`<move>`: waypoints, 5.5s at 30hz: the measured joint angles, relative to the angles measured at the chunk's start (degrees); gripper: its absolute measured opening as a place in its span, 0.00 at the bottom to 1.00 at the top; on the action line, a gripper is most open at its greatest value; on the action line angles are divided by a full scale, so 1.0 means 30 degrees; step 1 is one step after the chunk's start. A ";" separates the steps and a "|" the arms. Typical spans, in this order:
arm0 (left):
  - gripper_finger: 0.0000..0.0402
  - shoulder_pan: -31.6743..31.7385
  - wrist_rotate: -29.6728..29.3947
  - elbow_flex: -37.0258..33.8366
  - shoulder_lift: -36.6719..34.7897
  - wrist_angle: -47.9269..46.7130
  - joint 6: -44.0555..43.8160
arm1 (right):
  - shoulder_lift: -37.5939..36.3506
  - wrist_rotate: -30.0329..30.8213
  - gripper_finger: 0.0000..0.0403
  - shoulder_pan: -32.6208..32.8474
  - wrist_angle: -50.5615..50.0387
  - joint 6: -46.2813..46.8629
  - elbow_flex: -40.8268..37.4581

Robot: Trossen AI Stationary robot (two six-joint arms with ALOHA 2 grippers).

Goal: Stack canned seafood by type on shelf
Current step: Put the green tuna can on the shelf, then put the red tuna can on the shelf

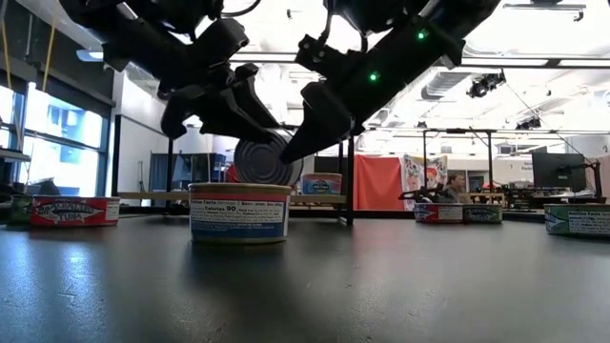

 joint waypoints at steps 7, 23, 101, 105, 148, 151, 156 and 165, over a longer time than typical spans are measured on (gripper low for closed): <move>0.34 0.0157 0.0664 0.0000 0.0431 0.0031 0.0071 | 0.0022 -0.0179 0.32 0.0000 -0.0181 -0.0050 -0.0036; 0.33 0.0090 0.0742 0.0022 0.0729 -0.0461 0.0006 | 0.0022 -0.1062 0.40 -0.0003 -0.0405 0.0136 -0.0044; 0.39 0.9170 0.1775 0.1260 0.1831 -0.2795 -0.1220 | -0.2259 0.7878 0.48 0.3249 -0.7184 0.6645 -0.1421; 0.34 1.0407 0.3365 0.1260 0.1831 -0.2865 -0.1926 | -0.2259 0.7878 0.48 0.3249 -0.7129 0.6638 -0.1421; 0.31 -0.1240 -0.2292 -0.1119 -0.4718 -0.3931 -1.0018 | -0.2065 -0.0352 0.48 0.0590 0.3762 0.0897 -0.3333; 0.31 -0.4336 -0.6319 -0.1231 -0.4580 -0.4021 -1.0143 | -0.1785 -0.0724 0.48 0.0125 0.8027 -0.0324 -0.4195; 0.31 -0.8192 -1.0707 -0.1260 -0.4573 -0.5357 -1.3171 | -0.1763 -0.1130 0.48 -0.0422 0.9099 -0.1460 -0.4455; 0.31 -1.1095 -0.9666 -0.1739 -0.2674 -0.4540 -1.8502 | -0.1763 -0.4247 0.48 -0.1901 0.9686 -0.2781 -0.4388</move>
